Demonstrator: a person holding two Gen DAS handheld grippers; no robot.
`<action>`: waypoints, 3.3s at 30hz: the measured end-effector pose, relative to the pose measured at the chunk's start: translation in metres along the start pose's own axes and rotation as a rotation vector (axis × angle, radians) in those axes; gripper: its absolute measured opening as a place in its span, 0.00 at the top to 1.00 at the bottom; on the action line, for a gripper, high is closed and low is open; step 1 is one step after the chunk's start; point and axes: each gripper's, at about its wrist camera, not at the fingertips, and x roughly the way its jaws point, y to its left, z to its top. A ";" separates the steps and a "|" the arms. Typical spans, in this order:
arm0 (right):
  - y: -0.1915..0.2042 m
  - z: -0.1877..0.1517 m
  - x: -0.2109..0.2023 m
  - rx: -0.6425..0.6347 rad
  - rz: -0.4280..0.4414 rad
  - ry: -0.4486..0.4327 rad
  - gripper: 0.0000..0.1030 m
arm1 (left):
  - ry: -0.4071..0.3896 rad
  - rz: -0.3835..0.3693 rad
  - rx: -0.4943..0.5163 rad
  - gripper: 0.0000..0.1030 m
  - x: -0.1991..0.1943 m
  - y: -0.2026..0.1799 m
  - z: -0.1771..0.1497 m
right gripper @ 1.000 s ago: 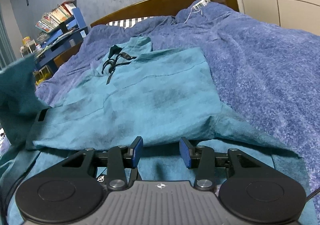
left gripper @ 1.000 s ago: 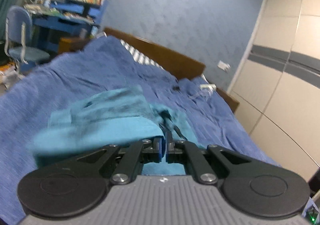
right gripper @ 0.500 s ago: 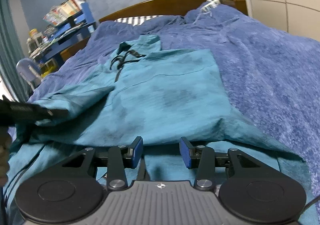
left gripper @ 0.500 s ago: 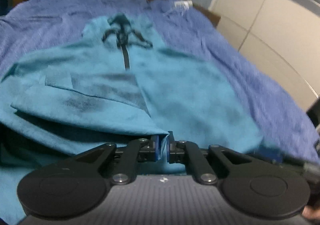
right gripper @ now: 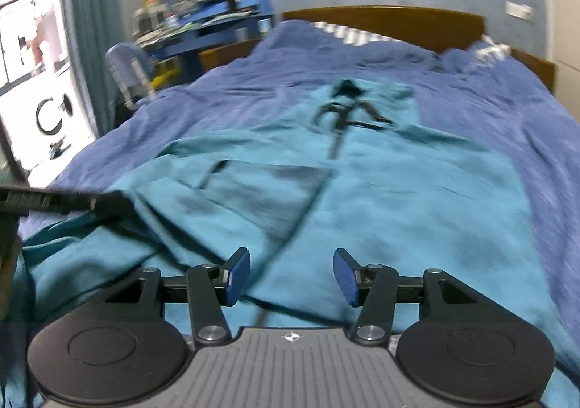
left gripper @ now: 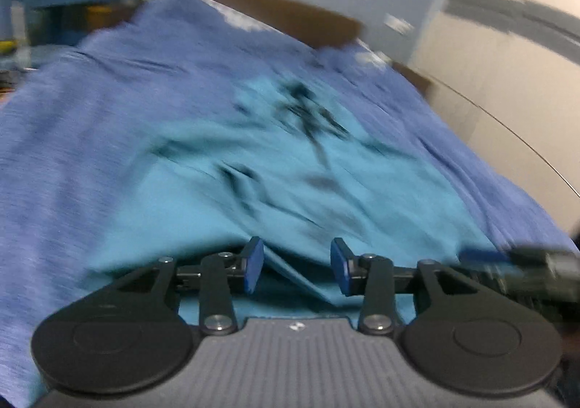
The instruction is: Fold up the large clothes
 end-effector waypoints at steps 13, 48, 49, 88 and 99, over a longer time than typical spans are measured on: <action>0.082 0.013 0.094 -0.327 -0.099 0.168 0.53 | 0.066 0.176 -0.102 0.60 0.042 0.061 0.008; 0.065 -0.005 0.047 -0.566 -0.185 -0.008 0.45 | 0.184 0.194 0.084 0.59 0.063 0.038 -0.030; 0.073 -0.003 0.048 -0.593 -0.182 -0.011 0.45 | 0.182 0.193 0.082 0.59 0.062 0.038 -0.031; -0.139 -0.041 -0.027 0.552 -0.253 0.058 0.68 | 0.303 0.195 0.145 0.50 0.020 0.038 -0.044; -0.163 -0.078 -0.132 0.471 -0.201 0.193 0.54 | 0.351 0.188 0.147 0.38 -0.073 0.040 -0.058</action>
